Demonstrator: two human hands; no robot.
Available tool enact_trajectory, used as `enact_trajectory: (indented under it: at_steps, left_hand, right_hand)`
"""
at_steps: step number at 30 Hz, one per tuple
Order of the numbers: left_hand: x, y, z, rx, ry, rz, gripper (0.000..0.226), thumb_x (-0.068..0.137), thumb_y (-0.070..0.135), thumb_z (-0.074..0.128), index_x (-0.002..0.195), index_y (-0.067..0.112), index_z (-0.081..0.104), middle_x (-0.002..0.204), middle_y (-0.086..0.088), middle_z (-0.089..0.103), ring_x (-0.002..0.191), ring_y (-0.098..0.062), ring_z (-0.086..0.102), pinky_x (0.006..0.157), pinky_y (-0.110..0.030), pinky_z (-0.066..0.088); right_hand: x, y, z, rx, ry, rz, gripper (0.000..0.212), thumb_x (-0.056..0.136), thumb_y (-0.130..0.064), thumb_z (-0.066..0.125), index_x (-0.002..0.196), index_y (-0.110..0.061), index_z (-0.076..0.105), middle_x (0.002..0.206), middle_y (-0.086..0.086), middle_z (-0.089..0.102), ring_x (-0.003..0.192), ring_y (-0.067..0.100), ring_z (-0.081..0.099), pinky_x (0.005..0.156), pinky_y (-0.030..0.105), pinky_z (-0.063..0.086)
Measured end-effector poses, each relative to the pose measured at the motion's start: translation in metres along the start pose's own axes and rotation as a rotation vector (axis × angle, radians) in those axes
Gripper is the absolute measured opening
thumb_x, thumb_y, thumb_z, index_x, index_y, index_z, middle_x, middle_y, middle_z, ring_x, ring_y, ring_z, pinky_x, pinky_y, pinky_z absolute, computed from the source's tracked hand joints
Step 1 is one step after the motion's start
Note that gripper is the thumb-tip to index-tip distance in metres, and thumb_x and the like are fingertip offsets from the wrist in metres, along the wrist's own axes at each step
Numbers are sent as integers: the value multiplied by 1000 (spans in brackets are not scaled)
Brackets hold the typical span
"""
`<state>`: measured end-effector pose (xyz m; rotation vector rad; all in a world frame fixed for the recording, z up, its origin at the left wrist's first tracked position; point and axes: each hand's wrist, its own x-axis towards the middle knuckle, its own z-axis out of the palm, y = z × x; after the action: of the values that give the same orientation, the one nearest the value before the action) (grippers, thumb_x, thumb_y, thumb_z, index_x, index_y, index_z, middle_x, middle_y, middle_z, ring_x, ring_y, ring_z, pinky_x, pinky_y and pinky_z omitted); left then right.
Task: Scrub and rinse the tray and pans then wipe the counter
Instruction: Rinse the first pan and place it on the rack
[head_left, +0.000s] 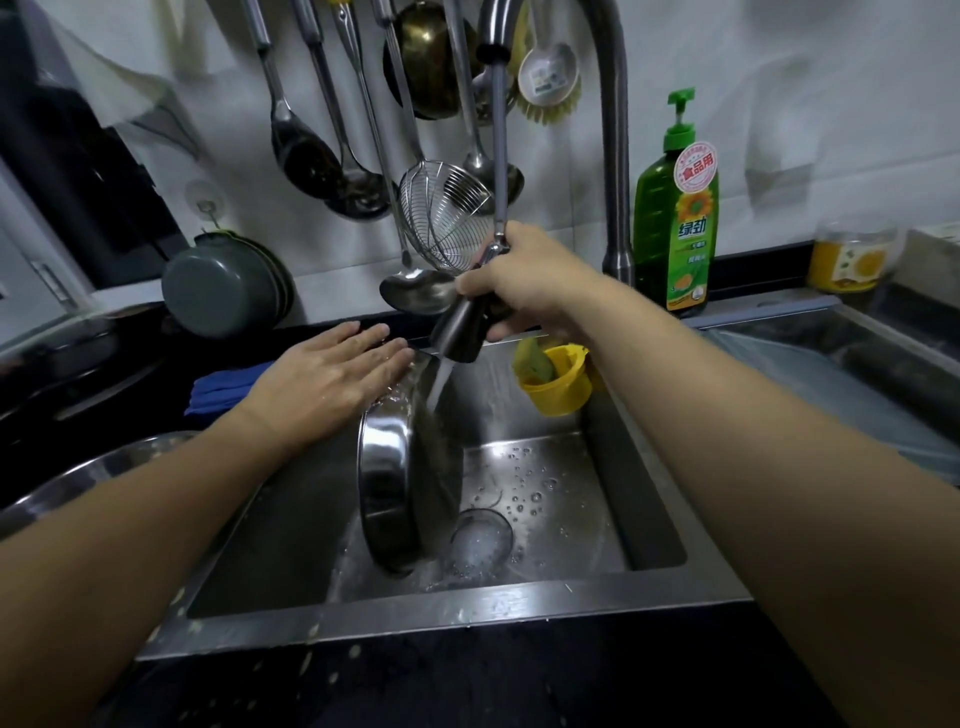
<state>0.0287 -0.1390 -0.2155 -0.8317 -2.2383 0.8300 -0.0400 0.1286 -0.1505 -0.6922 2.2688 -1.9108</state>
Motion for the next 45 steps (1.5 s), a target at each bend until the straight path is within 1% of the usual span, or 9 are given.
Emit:
enact_trajectory:
  at_steps: [11, 16, 22, 25, 31, 35, 40, 42, 45]
  left_hand:
    - [19, 17, 5, -40, -164, -209, 47, 93, 11, 38, 128, -6, 65, 114, -23, 73, 111, -35, 70, 103, -47, 52]
    - [24, 23, 3, -34, -140, -184, 46, 95, 12, 34, 122, -5, 66, 108, -19, 75, 105, -33, 72, 100, -45, 54]
    - [21, 29, -1, -69, -197, -216, 30, 94, 12, 61, 124, 7, 66, 113, -11, 74, 106, -26, 71, 100, -37, 52]
    - [16, 28, -11, -110, -285, -305, 16, 96, 22, 62, 111, 23, 67, 106, 2, 72, 94, -18, 69, 77, -30, 51]
    - [1, 4, -34, -274, -328, -579, 19, 99, 31, 52, 114, 28, 62, 102, 3, 62, 89, -27, 65, 71, -41, 52]
    - [-3, -11, -43, -351, -326, -748, 23, 94, 18, 54, 110, 29, 67, 106, -1, 67, 96, -34, 65, 78, -43, 53]
    - [2, -18, -42, -375, -380, -802, 28, 91, 13, 52, 105, 33, 67, 104, -4, 67, 91, -33, 63, 78, -45, 55]
    - [4, -17, -41, -372, -412, -800, 28, 93, 14, 47, 102, 32, 67, 102, -4, 65, 89, -33, 62, 76, -44, 54]
    - [8, -12, -41, -350, -430, -794, 26, 95, 13, 47, 98, 31, 66, 98, -4, 64, 85, -31, 61, 73, -42, 53]
  right_hand:
    - [-22, -19, -20, -77, -125, 95, 20, 89, -5, 70, 99, -13, 55, 97, 16, 65, 90, 36, 74, 60, 43, 62]
    - [1, -6, 14, -24, 59, 52, 26, 83, -7, 74, 91, -20, 52, 89, 6, 63, 72, 24, 68, 54, 42, 62]
    - [32, 12, 26, -147, 251, -53, 26, 80, -20, 78, 87, -27, 53, 90, -5, 64, 95, 25, 66, 82, 46, 60]
    - [27, 19, 13, -217, 220, -90, 25, 82, -23, 77, 94, -27, 56, 93, -6, 65, 95, 21, 65, 88, 43, 57]
    - [-9, 67, -5, 130, 21, 138, 41, 83, 16, 53, 117, -5, 61, 88, 18, 66, 76, 24, 61, 65, 36, 48]
    - [-6, 113, 26, 481, 58, 762, 23, 105, -7, 39, 96, -2, 59, 85, 16, 66, 77, 28, 66, 74, 42, 58]
    - [6, 132, 58, 940, 143, 824, 36, 107, -27, 44, 78, -8, 54, 56, 9, 60, 58, 17, 59, 49, 26, 54]
    - [5, 127, 53, 899, 162, 770, 31, 104, -27, 52, 76, -12, 54, 46, 1, 50, 43, 11, 49, 41, 17, 43]
    - [-6, 111, 45, 362, -116, 595, 10, 98, -12, 62, 89, -8, 59, 64, 5, 57, 52, 11, 55, 42, 19, 46]
